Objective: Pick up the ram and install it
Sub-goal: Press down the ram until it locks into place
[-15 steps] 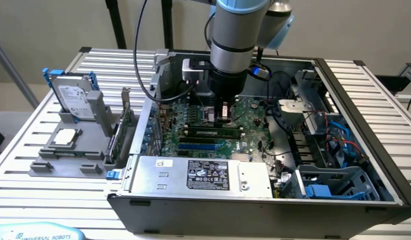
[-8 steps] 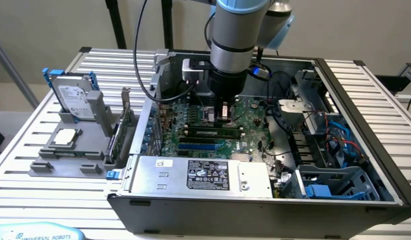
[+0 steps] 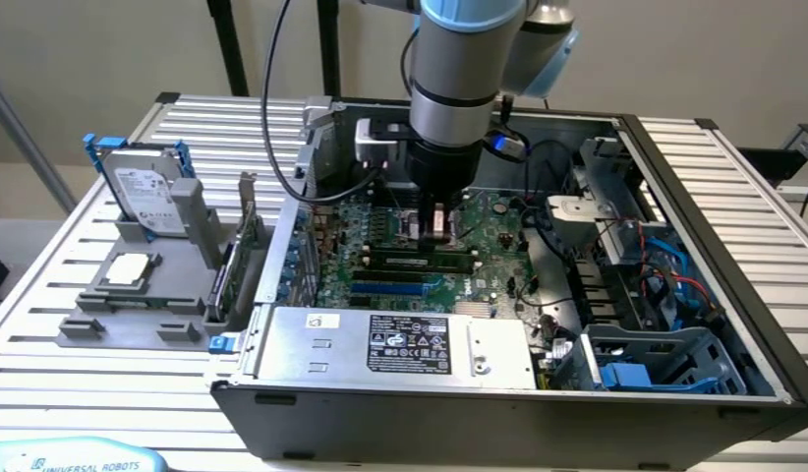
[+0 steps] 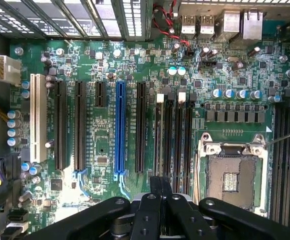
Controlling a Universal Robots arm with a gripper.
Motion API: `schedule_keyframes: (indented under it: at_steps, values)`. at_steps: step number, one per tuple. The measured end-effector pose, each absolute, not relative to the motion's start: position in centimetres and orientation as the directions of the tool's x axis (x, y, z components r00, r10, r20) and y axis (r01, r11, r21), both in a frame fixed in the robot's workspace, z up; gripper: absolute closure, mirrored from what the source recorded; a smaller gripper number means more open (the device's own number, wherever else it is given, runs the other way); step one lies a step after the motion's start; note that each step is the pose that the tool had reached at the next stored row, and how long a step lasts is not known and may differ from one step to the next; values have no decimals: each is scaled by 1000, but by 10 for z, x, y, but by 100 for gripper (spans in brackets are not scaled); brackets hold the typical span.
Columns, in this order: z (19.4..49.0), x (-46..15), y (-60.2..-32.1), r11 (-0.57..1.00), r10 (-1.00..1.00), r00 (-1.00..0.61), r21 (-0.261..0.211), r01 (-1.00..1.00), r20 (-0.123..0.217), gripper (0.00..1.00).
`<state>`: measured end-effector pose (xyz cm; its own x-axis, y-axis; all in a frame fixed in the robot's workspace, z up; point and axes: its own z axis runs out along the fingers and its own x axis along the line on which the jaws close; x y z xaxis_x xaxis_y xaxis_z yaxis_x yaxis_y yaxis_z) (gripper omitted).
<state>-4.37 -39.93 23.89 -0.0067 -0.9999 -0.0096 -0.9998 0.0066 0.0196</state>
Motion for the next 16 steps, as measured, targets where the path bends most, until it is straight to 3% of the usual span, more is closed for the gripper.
schedule_keyframes:
  at_steps: [11,16]
  values:
    - [223,-44,-398,7,-1000,-7,20,-1000,-9,89]
    - [238,-44,-398,7,-1000,-7,20,-1000,-10,89]
